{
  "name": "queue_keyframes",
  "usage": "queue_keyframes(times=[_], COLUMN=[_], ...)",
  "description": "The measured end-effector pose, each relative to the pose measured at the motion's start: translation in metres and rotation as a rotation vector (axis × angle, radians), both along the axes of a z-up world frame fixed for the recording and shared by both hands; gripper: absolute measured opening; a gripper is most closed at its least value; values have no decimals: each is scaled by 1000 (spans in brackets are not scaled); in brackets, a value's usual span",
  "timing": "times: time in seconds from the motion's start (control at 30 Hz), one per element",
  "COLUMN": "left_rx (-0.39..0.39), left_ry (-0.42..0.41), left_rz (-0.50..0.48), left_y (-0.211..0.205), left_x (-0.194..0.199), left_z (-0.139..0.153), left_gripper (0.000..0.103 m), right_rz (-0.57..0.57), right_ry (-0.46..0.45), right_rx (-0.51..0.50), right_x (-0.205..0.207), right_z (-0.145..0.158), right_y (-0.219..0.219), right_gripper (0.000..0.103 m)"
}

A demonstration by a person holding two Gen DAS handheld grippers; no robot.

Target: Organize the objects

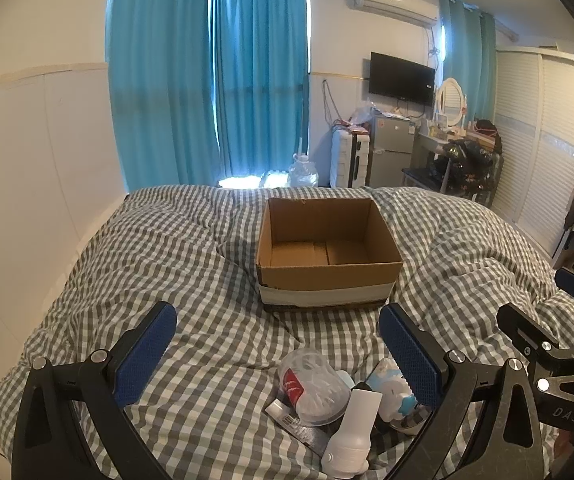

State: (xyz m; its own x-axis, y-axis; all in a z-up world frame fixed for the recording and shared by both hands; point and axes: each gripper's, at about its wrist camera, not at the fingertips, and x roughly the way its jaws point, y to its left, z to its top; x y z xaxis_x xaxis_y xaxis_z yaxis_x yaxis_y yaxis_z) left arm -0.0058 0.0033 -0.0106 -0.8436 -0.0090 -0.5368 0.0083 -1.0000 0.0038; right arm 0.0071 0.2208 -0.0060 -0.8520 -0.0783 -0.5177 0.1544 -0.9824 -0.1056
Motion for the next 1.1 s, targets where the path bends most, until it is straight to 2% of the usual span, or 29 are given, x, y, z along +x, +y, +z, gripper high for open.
queue_keyframes(times=[0.2,0.5,0.77,1.1], left_rx=[-15,-23,-41,-58], left_ry=[28,-5,-123,-293], left_rz=[-9,-7,1,20], left_y=[2,0,0,-5], left_x=[6,5,-14,-35], left_z=[6,-1,-33,-93], left_gripper=[103,103,103,103], right_rz=[6,14,24,54], right_ry=[9,-2,-78,-265], right_rx=[-3,-1,13,41], right_x=[3,4,-10,-35], right_z=[4,4,-20,-79], right_y=[-1,-2,-2,-5], right_gripper=[103,103,103,103])
